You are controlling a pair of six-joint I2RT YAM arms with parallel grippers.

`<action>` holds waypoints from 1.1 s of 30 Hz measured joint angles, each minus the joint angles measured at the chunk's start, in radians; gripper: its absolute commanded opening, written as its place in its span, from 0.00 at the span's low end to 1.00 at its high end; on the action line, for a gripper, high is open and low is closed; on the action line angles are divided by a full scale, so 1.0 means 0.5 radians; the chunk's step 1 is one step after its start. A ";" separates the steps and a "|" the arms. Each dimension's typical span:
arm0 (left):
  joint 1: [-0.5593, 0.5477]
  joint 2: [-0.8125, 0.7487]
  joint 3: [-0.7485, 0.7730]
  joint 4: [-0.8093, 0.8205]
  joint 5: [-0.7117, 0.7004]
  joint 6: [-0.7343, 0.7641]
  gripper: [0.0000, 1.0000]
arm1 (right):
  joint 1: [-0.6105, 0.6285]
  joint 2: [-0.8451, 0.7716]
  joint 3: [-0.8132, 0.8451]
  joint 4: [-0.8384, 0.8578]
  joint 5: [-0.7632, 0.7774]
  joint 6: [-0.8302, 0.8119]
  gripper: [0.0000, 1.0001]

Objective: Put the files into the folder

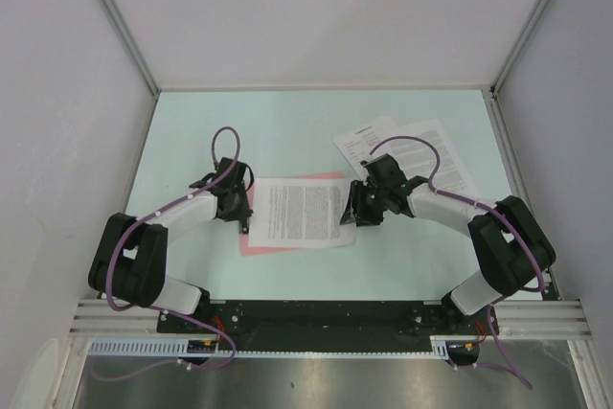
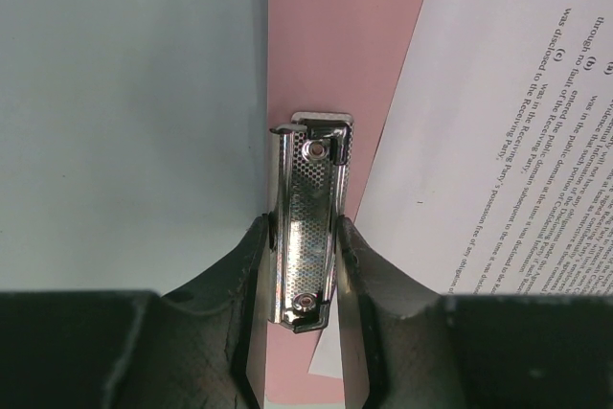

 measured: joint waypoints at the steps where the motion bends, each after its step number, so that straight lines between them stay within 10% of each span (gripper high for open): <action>1: 0.000 0.000 -0.005 0.010 0.000 0.000 0.00 | 0.002 0.000 0.000 0.007 -0.002 -0.021 0.45; 17: 0.000 0.047 0.031 0.041 0.157 0.146 0.00 | -0.155 0.217 -0.008 0.586 -0.148 0.035 0.40; 25: -0.002 0.098 0.082 0.020 0.221 0.233 0.00 | -0.258 0.407 -0.068 0.766 -0.298 -0.036 0.01; 33: -0.001 0.092 0.070 0.036 0.278 0.202 0.00 | -0.244 0.355 -0.172 0.806 -0.295 -0.008 0.00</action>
